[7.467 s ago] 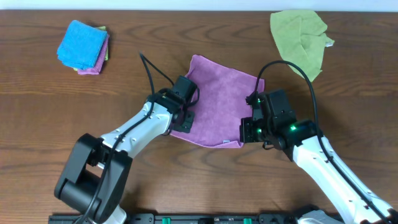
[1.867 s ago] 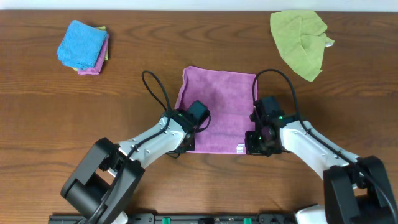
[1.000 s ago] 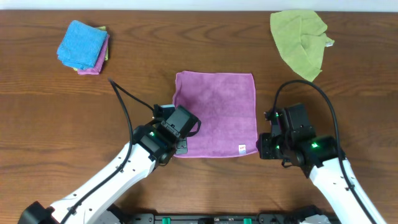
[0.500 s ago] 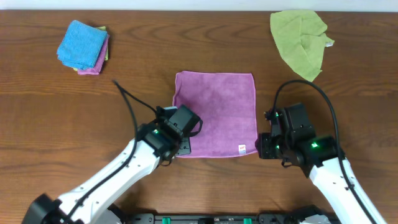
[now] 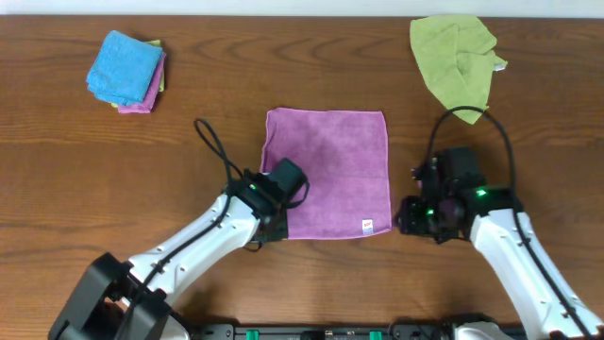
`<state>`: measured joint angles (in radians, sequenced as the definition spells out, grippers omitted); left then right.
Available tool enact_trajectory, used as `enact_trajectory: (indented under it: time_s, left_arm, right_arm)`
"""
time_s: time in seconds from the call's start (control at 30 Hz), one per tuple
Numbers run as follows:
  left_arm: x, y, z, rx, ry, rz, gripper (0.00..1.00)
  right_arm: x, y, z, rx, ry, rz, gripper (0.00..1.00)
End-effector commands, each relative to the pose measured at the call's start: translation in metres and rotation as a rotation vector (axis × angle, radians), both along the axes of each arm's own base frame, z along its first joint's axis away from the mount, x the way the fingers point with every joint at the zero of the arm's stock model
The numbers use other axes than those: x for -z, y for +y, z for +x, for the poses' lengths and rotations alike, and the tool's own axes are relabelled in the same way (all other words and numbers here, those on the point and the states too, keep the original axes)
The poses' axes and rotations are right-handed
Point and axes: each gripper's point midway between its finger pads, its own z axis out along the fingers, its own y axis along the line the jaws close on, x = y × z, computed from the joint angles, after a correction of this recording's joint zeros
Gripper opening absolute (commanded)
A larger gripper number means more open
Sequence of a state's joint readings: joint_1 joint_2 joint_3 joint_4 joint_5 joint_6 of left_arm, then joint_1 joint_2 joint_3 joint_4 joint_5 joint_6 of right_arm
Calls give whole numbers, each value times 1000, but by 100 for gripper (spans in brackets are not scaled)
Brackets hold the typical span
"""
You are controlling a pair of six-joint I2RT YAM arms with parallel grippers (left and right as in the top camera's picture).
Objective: Fold the cloth
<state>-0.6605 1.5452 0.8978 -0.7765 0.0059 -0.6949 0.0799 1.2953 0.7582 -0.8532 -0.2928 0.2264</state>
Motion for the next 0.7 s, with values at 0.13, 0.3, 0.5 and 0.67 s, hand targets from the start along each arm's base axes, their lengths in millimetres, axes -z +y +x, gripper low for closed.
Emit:
enact_trajectory:
  time_s: [0.13,0.3,0.5,0.67]
  left_arm:
    - [-45,24,26,-54,-100,-190,26]
    - [-47,18,23,-92,-186,-414,45]
    - [-17,17,15,-132,-151,-496,55]
    - [1,14,12,-138,-85,-492,55]
  right_arm:
    - [-37,-18,15,69,-128,322,52]
    - [-27,-18,13,96,-161,410,58]
    - [-15,-17,11,116,-136,418,62]
    - [6,-6,10,102,-49,459,60]
